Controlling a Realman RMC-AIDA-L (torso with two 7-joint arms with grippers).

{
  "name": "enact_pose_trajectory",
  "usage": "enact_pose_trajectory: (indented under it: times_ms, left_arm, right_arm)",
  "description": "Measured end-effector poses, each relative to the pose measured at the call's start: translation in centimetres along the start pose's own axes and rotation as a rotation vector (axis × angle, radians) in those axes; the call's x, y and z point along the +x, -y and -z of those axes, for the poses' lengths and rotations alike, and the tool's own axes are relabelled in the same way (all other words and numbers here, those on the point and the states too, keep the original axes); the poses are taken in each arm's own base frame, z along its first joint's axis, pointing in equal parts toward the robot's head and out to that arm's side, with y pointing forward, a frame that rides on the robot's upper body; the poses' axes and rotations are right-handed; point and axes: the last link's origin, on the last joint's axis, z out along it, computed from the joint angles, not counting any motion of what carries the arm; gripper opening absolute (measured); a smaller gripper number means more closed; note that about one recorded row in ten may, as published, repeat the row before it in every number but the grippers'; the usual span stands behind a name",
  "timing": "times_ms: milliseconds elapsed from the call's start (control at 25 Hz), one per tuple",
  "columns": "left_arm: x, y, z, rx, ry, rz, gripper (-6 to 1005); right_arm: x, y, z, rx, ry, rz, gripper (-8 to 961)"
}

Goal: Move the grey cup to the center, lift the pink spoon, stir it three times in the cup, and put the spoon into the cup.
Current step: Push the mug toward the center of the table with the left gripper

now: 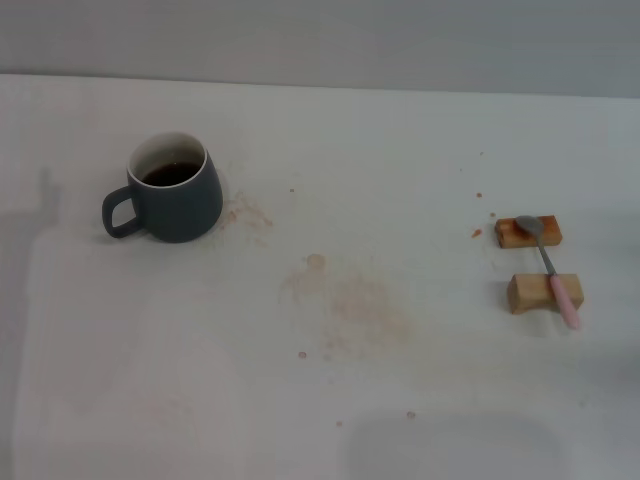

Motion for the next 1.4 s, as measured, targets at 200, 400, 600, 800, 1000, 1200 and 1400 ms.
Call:
enact_pose_trajectory:
  times_ms: [200, 400, 600, 800, 1000, 1200, 1400]
  left_arm:
    - [0.0, 0.1, 0.0, 0.001, 0.004, -0.006, 674]
    - [-0.2, 0.0, -0.1, -0.008, 0.015, -0.019, 651]
    - [-0.9, -1.0, -0.5, -0.053, 0.054, -0.082, 562]
    - [-1.9, -2.3, -1.4, -0.114, 0.118, -0.154, 399]
    - [-2.9, -2.8, -2.4, -0.133, 0.192, -0.179, 171]
    - [-3.8, -3.7, -4.0, -0.223, 0.283, -0.215, 71]
    - [-4.2, -4.2, -5.9, -0.286, 0.378, -0.202, 32]
  right_arm:
    - [0.1, 0.0, 0.1, 0.003, -0.005, -0.004, 608]
    - [0.1, -0.1, 0.1, 0.003, -0.006, -0.007, 608]
    - [0.2, -0.1, 0.3, 0.005, -0.009, -0.011, 607]
    - [0.2, 0.0, 0.3, 0.006, -0.010, -0.011, 607]
    - [0.2, -0.1, 0.3, 0.005, -0.009, -0.011, 607]
    - [0.3, -0.1, 0.2, 0.004, -0.013, -0.012, 608]
    - [0.3, -0.1, 0.2, 0.005, -0.013, -0.011, 608]
